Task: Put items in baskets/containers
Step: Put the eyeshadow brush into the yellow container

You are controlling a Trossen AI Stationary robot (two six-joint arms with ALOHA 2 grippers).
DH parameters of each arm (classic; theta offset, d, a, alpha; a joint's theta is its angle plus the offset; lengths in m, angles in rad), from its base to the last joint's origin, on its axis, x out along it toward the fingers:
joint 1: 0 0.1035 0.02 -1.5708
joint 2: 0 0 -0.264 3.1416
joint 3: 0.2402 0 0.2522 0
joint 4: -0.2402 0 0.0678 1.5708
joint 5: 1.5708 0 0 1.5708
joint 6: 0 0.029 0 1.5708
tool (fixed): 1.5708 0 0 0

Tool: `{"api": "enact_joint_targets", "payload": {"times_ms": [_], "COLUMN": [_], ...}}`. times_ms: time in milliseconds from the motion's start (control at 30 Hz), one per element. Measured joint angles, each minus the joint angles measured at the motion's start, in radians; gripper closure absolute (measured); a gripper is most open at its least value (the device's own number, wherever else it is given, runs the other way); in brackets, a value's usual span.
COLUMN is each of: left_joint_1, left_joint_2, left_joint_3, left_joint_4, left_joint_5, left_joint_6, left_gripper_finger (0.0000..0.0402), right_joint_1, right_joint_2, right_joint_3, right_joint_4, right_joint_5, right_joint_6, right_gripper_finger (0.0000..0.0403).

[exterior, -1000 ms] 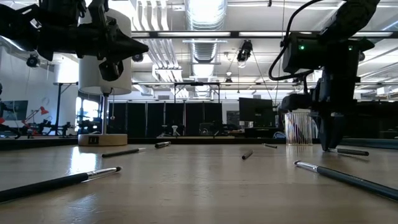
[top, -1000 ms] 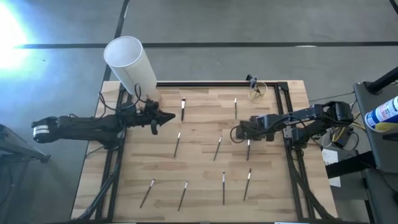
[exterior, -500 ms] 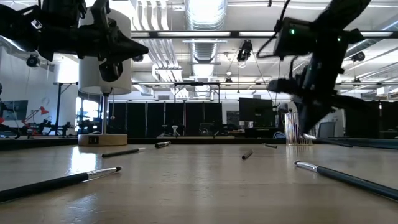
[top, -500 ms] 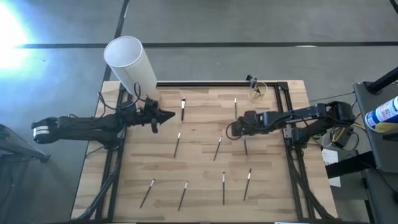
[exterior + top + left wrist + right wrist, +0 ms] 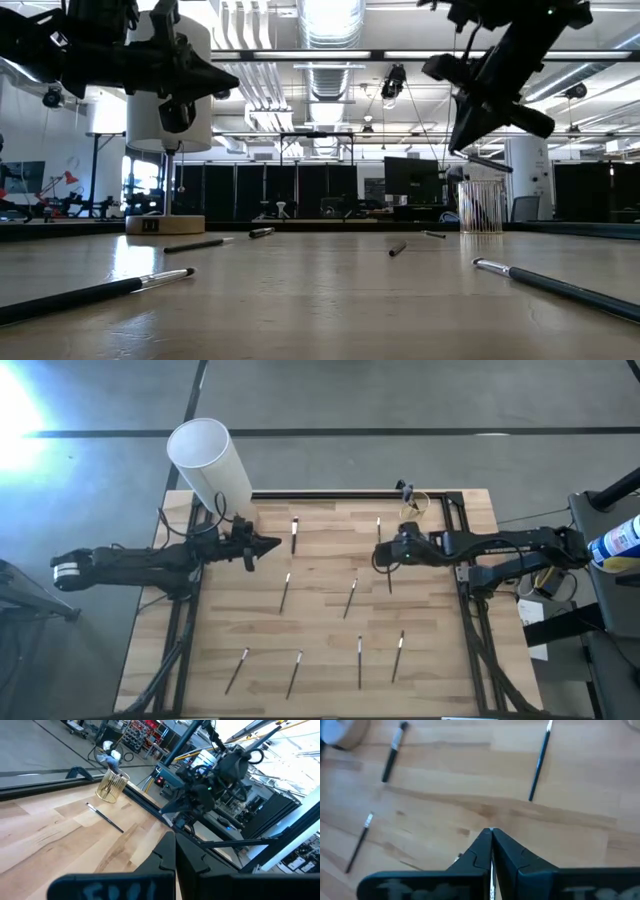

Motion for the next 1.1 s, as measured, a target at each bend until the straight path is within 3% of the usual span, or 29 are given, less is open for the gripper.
{"api": "enact_joint_targets", "payload": {"times_ms": [300,433,500,567,667,800,933,1100], "left_joint_1": [0.0,0.0,0.0,0.0,0.0,0.0,0.0,0.0], "left_joint_2": [0.0,0.0,0.0,0.0,0.0,0.0,0.0,0.0], "left_joint_3": [0.0,0.0,0.0,0.0,0.0,0.0,0.0,0.0], "left_joint_4": [0.0,0.0,0.0,0.0,0.0,0.0,0.0,0.0], "left_joint_5": [-0.017,-0.027,-0.035,-0.041,-0.047,-0.063,-0.096,-0.127], "left_joint_6": [-0.006,-0.006,-0.006,-0.004,-0.002,-0.001,0.019,0.028], "left_gripper_finger": [0.0401,0.0401,0.0401,0.0401,0.0401,0.0401,0.0401,0.0401], "right_joint_1": [-0.008,-0.062,-0.12,-0.204,-0.369,-0.572,-0.703,-0.77], "right_joint_2": [-0.123,-0.17,-0.191,-0.21,-0.223,-0.194,-0.139,-0.035], "right_joint_3": [0.086,0.119,0.12,0.093,0.016,-0.075,-0.143,-0.191], "right_joint_4": [0.003,0.014,0.051,0.136,0.328,0.548,0.748,0.861], "right_joint_5": [0.338,0.472,0.485,0.447,0.269,0.111,0.064,0.046], "right_joint_6": [-0.182,-0.389,-0.541,-0.693,-0.908,-1.065,-1.137,-1.157], "right_gripper_finger": [0.0395,0.0395,0.0395,0.0395,0.0395,0.0395,0.0395,0.0395]}}
